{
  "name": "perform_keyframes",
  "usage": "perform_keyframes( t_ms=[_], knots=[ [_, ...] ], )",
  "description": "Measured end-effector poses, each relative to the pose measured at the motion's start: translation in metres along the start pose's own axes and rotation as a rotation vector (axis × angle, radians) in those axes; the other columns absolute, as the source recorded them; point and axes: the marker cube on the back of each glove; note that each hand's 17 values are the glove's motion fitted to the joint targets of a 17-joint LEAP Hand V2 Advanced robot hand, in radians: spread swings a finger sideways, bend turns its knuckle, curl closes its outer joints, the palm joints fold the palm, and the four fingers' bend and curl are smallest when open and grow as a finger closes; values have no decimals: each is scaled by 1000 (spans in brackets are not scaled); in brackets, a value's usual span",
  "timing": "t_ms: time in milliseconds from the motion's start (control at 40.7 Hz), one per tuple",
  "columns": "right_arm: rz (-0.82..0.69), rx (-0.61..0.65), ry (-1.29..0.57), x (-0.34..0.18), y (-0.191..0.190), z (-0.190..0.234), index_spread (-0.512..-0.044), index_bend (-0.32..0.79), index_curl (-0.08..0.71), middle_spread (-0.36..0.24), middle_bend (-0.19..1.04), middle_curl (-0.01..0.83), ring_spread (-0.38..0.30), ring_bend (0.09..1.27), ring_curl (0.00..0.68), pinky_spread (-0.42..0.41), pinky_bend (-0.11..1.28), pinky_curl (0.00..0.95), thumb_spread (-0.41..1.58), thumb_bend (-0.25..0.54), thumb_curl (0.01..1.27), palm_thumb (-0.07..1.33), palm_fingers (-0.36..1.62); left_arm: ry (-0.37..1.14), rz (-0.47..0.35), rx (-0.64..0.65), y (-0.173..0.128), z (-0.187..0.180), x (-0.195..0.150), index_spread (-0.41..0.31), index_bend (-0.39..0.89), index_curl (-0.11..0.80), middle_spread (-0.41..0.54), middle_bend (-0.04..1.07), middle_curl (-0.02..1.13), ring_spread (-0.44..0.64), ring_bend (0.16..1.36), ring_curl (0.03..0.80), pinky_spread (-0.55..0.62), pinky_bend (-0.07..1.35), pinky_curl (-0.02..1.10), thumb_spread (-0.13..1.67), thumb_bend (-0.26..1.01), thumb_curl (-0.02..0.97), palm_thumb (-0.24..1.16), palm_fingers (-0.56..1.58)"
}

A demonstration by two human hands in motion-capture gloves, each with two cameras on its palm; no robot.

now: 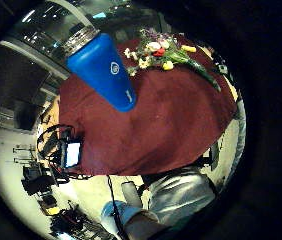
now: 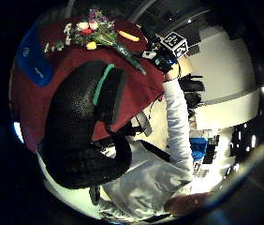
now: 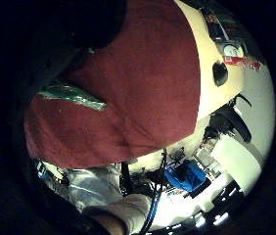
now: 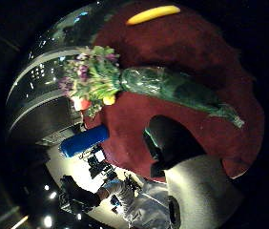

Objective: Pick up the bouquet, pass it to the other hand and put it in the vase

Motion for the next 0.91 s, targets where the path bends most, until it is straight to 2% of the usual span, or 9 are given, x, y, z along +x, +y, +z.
perform_keyframes(
  t_ms=[49, 98, 221, 344, 516, 713, 786, 835, 909],
  knots=[
    [-96, 133, 1, -3, -3, 3, -157, 50, 64, 80, 276, 353, 22, 771, 351, 190, 825, 366, 1034, -23, 322, 516, 372, 1, 1, -2, 0, 0, -1, 11, 151, 300, 213, 185, 295, 340, 528, 258, 337, 336, 311, 1198, -17, 257, 238, 305],
    [-115, 173, 2, -3, -6, 7, -157, 50, 64, 78, 278, 358, 20, 769, 352, 187, 826, 366, 1030, -23, 324, 520, 373, 2, 3, -2, 0, 1, -1, 11, 150, 301, 213, 185, 298, 340, 528, 259, 337, 335, 313, 1198, -17, 259, 237, 305],
    [-34, 102, 7, 2, -9, 25, -157, 53, 64, 70, 293, 369, 18, 763, 354, 203, 821, 364, 1023, -22, 330, 530, 369, -5, 1, -6, -1, 3, -4, 11, 152, 304, 213, 182, 302, 340, 526, 261, 337, 332, 317, 1199, -17, 262, 236, 305],
    [-20, 178, 52, 0, -20, 31, -157, 54, 66, 65, 298, 376, 16, 762, 356, 209, 817, 363, 1020, -24, 334, 535, 367, -1, -3, -11, 1, 2, -3, 11, 154, 308, 212, 183, 307, 340, 522, 262, 337, 327, 319, 1199, -17, 265, 236, 309],
    [39, 155, 169, -8, -20, 42, -165, 67, 71, 26, 352, 396, -22, 728, 353, 199, 798, 355, 1012, 0, 350, 604, 400, 1, 1, -13, 0, 4, -3, 7, 160, 313, 210, 181, 311, 340, 518, 263, 338, 320, 323, 1199, -17, 267, 235, 313],
    [106, 157, 215, -15, -16, 41, -232, 202, 149, -36, 344, 405, -84, 662, 342, 71, 720, 331, 999, -2, 360, 697, 609, 1, 0, -17, 1, 4, -2, 4, 156, 317, 201, 181, 315, 340, 512, 265, 338, 313, 326, 1199, -17, 270, 234, 316],
    [110, 171, 231, -16, -16, 40, -243, 284, 201, -66, 307, 404, -134, 691, 355, -7, 661, 314, 987, 18, 369, 769, 832, -2, -7, -23, 1, 5, -4, 2, 155, 318, 200, 181, 317, 340, 511, 265, 338, 312, 328, 1200, -17, 271, 234, 316],
    [102, 170, 225, -18, -14, 39, -244, 279, 215, -79, 283, 403, -150, 682, 351, -31, 625, 306, 979, 13, 371, 789, 869, -4, -12, -28, 0, 5, -5, 1, 154, 318, 199, 183, 317, 341, 509, 266, 338, 310, 328, 1200, -17, 271, 234, 317],
    [117, 205, 193, -19, -11, 32, -246, 340, 266, -100, 239, 405, -185, 694, 372, -83, 569, 303, 1032, 70, 383, 897, 981, -4, -16, -36, -1, 5, -7, 0, 155, 320, 198, 184, 320, 341, 506, 265, 338, 307, 329, 1200, -17, 272, 234, 320]
  ],
)
